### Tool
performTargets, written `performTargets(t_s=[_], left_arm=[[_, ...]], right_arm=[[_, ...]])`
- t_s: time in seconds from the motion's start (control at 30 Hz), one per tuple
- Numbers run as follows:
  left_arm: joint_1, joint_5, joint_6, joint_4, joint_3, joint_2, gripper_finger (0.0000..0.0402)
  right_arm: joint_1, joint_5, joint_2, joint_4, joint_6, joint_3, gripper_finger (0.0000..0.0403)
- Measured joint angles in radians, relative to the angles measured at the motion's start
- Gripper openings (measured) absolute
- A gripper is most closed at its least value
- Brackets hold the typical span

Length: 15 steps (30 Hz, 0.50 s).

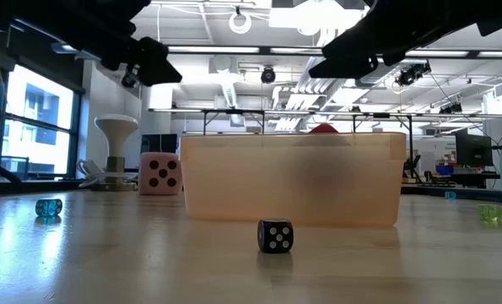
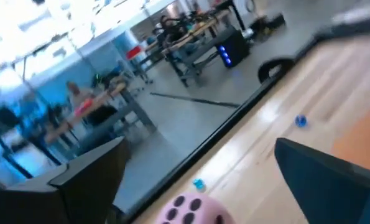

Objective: Pick & Place Dice
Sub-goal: Put the large pink die into the orange bin

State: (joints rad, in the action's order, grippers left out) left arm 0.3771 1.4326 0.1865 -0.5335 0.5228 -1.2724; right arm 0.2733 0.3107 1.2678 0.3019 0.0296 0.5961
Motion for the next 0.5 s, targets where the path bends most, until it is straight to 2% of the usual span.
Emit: performTargets(t_s=[0.07,0.17,0.3,0.4,0.5], left_arm=[[0.001,-0.029,-0.041,-0.002,0.000,0.008,0.0399],[0.002,-0.136,-0.042,-0.005,0.003,0.051,0.0399],[0.002,-0.260,-0.083,0.017,0.011,0.180,0.0399],[-0.005,-0.334,-0.113,0.141,0.019,0.307,0.0399],[-0.038,-0.427,-0.198,0.384,0.068,0.406,0.0399]], right_arm=[[0.000,-0.001,0.000,0.000,0.000,0.000,0.0397],[0.000,-0.001,0.000,-0.001,0.000,0.000,0.0397],[0.000,-0.001,0.000,-0.006,0.000,0.000,0.0397],[0.000,-0.001,0.000,-0.008,0.000,0.000,0.0397],[0.000,-0.001,0.000,-0.008,0.000,0.000,0.0397]])
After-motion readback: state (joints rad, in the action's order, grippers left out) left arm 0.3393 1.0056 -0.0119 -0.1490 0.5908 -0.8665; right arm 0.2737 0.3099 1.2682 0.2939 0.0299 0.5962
